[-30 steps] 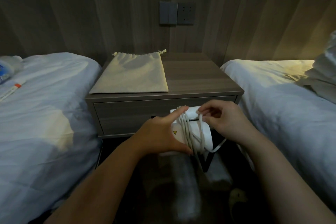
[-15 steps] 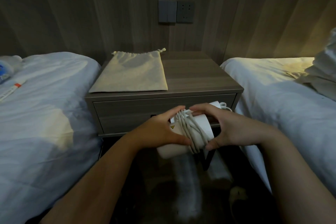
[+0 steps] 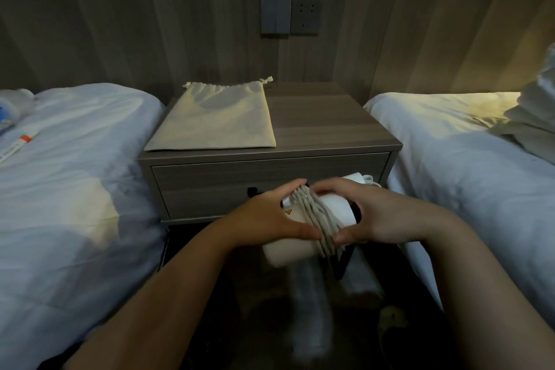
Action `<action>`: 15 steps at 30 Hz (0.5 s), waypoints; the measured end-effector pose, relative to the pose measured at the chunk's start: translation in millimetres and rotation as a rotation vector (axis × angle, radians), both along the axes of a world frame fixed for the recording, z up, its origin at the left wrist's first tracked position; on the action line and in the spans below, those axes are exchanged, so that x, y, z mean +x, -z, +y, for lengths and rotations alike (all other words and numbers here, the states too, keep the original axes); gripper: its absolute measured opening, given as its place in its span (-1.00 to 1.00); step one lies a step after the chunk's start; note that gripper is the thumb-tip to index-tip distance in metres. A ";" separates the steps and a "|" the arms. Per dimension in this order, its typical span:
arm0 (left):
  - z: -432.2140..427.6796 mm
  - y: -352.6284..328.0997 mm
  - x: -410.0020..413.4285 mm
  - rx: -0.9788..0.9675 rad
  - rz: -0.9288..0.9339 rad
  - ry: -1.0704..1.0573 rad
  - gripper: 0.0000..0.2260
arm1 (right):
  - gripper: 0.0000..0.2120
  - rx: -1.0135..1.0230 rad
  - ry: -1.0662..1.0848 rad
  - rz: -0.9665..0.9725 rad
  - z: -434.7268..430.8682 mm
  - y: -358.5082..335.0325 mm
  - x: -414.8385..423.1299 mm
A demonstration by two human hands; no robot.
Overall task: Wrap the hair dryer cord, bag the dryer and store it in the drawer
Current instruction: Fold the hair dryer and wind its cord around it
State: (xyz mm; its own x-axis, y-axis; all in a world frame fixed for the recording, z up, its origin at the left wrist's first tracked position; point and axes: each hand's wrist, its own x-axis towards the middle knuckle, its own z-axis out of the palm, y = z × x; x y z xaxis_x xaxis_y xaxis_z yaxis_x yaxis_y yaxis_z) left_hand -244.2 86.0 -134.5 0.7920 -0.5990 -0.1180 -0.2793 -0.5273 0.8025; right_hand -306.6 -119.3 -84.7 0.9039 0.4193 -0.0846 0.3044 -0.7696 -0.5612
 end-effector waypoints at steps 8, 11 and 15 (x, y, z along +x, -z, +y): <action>4.5 -1.1 5.6 -0.035 0.043 -0.045 -0.03 | -0.46 0.195 0.088 -0.126 9.2 1.9 3.7; 1.8 -3.2 2.0 -0.013 0.059 -0.032 0.02 | -0.51 0.181 0.097 -0.103 8.7 -0.4 4.0; -4.0 1.1 -3.0 0.019 0.079 -0.002 0.04 | -0.58 0.101 0.093 -0.029 3.9 1.0 6.9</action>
